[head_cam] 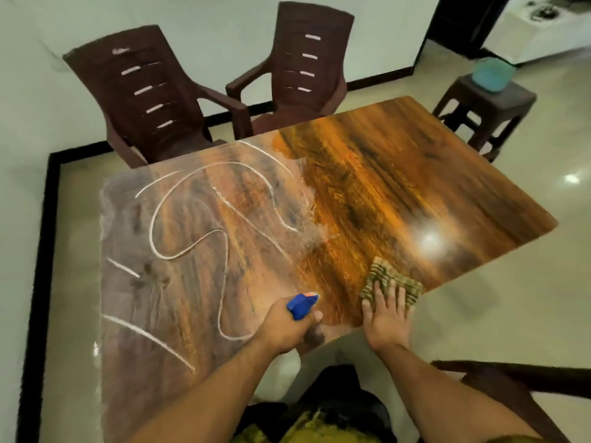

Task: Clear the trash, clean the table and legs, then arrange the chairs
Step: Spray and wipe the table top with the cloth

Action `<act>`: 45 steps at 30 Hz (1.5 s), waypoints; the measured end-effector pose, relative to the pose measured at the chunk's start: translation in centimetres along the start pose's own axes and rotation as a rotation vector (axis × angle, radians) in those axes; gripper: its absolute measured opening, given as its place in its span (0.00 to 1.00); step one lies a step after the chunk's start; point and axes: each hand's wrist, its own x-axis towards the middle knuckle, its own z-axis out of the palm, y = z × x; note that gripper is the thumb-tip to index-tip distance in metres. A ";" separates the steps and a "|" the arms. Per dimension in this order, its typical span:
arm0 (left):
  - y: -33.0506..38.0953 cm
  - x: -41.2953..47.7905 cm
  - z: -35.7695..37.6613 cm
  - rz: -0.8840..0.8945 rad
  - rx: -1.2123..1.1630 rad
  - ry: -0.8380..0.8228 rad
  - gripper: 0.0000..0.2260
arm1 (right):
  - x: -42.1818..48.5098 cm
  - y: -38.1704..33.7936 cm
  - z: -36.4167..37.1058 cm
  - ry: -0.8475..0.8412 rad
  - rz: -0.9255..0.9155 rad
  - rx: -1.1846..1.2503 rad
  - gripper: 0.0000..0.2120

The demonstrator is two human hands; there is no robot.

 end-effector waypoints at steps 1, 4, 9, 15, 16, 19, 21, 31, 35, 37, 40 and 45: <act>0.0 -0.1 0.0 -0.013 0.003 -0.017 0.12 | -0.6 -1.7 0.4 0.010 0.124 0.041 0.29; -0.6 -0.3 -0.3 -0.044 0.090 -0.019 0.14 | -2.7 -6.1 2.3 -0.015 0.071 0.022 0.30; -2.4 0.1 -2.6 -0.094 0.103 0.046 0.10 | -5.8 -6.7 4.3 -0.096 -0.606 -0.241 0.30; -1.5 2.2 -5.0 -0.114 0.070 0.135 0.08 | -1.6 -4.7 1.6 -0.276 -1.122 -0.542 0.29; -1.0 2.7 -5.2 -0.098 0.060 0.147 0.08 | 0.0 -5.0 0.5 -0.270 -1.095 -0.512 0.31; 0.2 4.5 -5.5 -0.076 0.050 0.187 0.13 | 3.8 -7.2 -1.9 -0.226 -0.482 -0.279 0.33; 1.3 5.9 -5.6 -0.074 0.061 0.174 0.08 | 5.3 -10.1 -2.5 -0.153 -0.119 -0.130 0.33; 6.4 14.9 -6.9 -0.205 0.049 0.234 0.12 | 15.5 -14.4 -2.0 -0.057 -0.549 -0.319 0.32; 8.1 19.1 -8.2 -0.273 0.162 0.278 0.11 | 18.5 -19.1 -2.3 -0.093 -0.439 -0.312 0.33; 9.4 21.3 -8.8 -0.258 0.161 0.275 0.09 | 18.6 -19.6 -2.2 -0.179 -0.815 -0.395 0.33; 10.7 24.2 -9.4 -0.257 0.093 0.294 0.11 | 21.9 -18.8 -3.8 -0.240 -1.046 -0.353 0.31; 12.5 28.5 -11.0 -0.256 -0.064 0.445 0.13 | 27.8 -21.4 -4.1 0.034 -0.295 -0.161 0.33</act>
